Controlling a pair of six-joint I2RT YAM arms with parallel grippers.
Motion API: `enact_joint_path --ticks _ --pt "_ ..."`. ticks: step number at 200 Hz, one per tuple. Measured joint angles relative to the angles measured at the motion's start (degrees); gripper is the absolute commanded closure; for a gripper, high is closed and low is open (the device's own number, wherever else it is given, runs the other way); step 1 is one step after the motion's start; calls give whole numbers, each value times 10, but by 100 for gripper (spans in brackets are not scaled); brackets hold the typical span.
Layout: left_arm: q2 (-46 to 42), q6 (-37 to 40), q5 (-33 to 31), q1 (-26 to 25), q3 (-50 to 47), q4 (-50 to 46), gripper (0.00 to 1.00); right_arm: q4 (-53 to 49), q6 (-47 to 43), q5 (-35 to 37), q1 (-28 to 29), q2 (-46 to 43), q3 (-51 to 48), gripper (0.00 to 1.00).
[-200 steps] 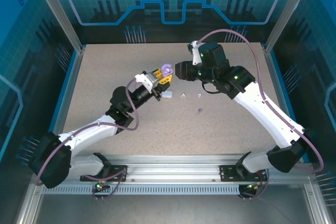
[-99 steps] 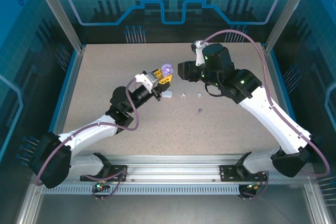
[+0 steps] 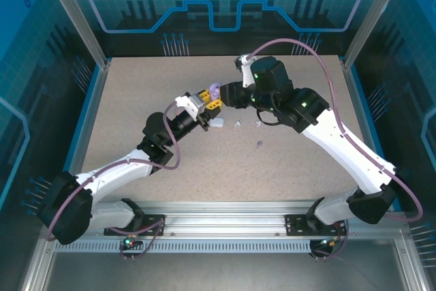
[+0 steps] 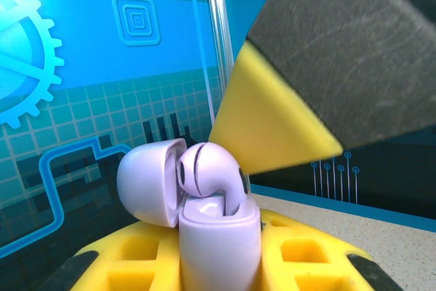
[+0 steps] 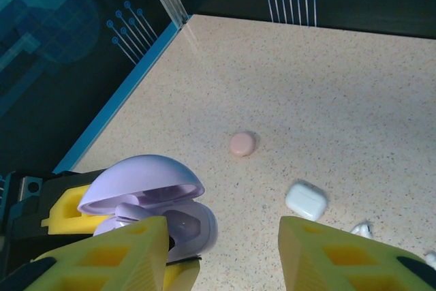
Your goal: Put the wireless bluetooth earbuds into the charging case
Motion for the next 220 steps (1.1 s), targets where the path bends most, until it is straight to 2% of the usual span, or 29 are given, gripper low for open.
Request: enact_joint_path --ticks 49,81,151,184,220 --pt "0 0 0 0 0 0 100 0 -5 -3 5 2 0 55" --pt "0 0 0 0 0 0 100 -2 -6 14 8 -3 0 50" --pt "0 0 0 0 0 0 100 -4 -2 67 -14 -73 -9 45" --pt "0 0 -7 0 -1 0 100 -19 37 89 -52 -86 -49 38" --pt "-8 -7 -26 0 -12 0 100 -54 129 116 -124 -79 -174 34"
